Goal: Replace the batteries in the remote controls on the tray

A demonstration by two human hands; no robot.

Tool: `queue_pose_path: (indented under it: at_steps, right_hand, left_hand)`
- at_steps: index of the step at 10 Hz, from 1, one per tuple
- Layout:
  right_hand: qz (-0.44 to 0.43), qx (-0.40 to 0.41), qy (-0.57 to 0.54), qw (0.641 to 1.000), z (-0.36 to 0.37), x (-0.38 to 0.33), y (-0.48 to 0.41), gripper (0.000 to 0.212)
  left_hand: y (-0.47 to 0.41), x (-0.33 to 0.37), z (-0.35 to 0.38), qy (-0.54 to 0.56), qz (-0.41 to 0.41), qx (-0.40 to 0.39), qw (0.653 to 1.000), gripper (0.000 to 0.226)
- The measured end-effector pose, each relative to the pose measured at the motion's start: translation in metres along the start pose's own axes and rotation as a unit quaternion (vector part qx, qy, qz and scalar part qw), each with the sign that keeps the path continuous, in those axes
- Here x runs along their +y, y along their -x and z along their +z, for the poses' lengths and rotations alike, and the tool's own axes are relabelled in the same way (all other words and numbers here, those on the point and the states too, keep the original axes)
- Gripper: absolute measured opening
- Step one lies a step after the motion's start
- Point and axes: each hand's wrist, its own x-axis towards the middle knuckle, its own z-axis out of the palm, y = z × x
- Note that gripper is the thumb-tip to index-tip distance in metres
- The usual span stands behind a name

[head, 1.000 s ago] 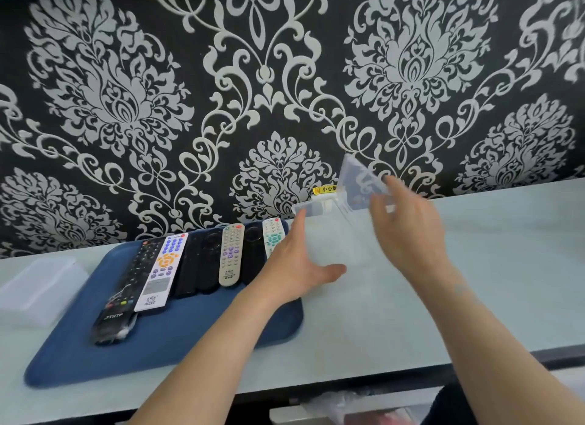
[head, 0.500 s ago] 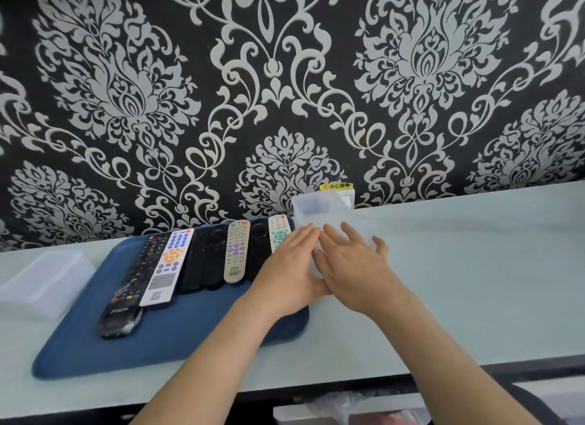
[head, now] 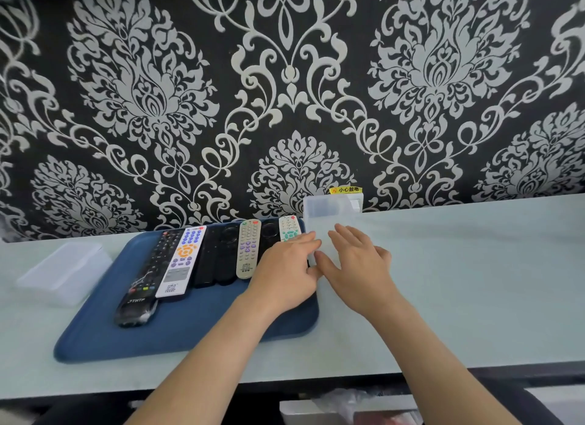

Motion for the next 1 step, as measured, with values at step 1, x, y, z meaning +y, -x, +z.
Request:
queue_pose_path:
  at_steps: [1]
  right_hand:
    - [-0.005,0.007,-0.019,1.000,0.0008,0.0006,0.0012,0.053]
  left_hand:
    - [0.0020,0.0011,0.0020,0.030,-0.005,0.013,0.999,0.049]
